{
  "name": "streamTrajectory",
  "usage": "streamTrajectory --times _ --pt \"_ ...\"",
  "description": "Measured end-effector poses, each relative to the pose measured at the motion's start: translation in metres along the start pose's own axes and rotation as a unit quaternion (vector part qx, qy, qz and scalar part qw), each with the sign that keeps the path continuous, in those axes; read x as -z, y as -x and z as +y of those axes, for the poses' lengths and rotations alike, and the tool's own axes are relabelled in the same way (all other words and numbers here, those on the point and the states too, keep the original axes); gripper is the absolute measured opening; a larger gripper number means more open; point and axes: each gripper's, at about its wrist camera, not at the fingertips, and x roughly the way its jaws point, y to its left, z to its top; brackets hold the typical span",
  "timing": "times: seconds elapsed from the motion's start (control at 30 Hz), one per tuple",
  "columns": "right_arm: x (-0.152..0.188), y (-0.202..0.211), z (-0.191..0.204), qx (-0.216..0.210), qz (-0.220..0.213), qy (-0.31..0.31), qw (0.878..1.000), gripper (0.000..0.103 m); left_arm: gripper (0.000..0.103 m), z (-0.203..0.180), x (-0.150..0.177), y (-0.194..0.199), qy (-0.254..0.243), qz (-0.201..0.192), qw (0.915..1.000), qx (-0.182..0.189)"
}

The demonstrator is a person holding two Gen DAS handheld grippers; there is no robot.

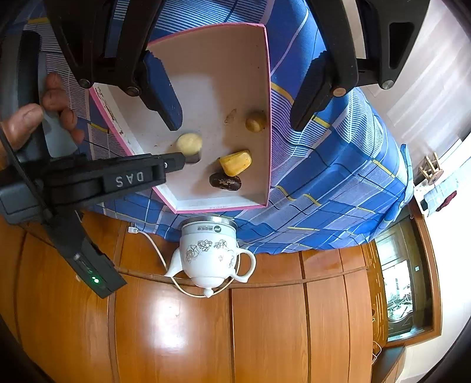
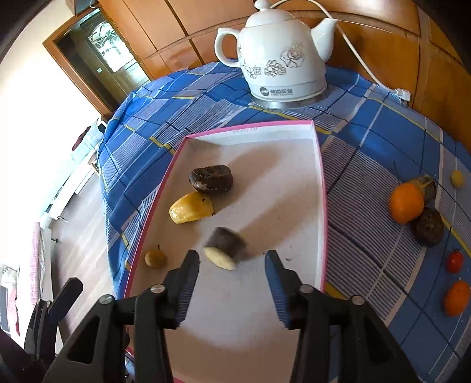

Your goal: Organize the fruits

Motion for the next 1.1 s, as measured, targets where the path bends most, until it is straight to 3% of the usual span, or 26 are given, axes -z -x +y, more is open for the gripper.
streamTrajectory --times 0.47,1.1 --pt "0.011 0.041 -0.009 0.026 -0.041 0.012 0.999 0.048 0.076 -0.019 0.000 0.008 -0.026 -0.008 0.9995 0.017" --pt "0.022 0.064 -0.023 0.062 -0.064 0.027 0.996 0.048 0.076 -0.041 0.002 0.015 -0.058 -0.012 0.9978 0.028"
